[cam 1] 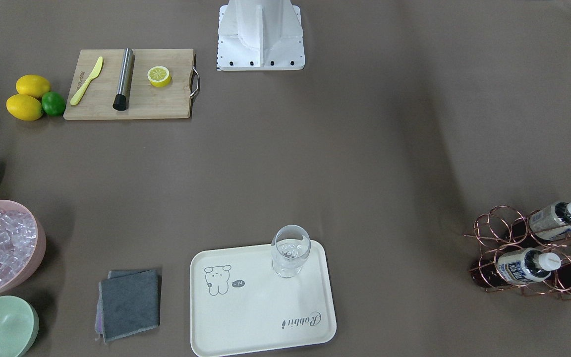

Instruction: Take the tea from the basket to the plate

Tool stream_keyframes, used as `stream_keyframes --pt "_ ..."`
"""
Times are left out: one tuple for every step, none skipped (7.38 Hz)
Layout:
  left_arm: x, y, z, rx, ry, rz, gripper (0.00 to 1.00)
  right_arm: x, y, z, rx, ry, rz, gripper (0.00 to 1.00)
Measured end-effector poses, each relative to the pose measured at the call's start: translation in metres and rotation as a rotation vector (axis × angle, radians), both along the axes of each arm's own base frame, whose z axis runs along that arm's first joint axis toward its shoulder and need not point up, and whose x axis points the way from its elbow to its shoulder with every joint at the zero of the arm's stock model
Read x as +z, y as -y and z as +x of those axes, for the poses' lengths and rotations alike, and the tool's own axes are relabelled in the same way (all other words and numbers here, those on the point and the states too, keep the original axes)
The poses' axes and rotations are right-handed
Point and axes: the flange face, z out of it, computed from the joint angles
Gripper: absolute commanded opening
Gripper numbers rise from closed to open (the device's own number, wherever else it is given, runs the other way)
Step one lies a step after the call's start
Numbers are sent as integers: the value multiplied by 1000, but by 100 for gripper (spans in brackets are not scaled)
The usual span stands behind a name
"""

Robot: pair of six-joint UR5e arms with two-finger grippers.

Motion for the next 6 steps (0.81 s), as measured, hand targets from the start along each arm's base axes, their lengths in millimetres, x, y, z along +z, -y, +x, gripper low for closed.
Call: stream_keyframes --pt "10 -2 0 0 0 -19 98 -3 0 0 0 0 6 100" --pt "24 -7 -1 1 9 -46 98 -5 0 0 0 0 11 100" --pt "33 -10 -3 4 35 -65 98 -6 1 0 0 -1 13 100" --pt "35 -10 -5 6 53 -70 98 -8 1 0 0 0 16 100" --pt "31 -6 -6 4 62 -65 98 -8 2 0 0 0 17 100" --pt "17 3 -7 -13 67 -73 98 -9 2 0 0 -1 20 100"
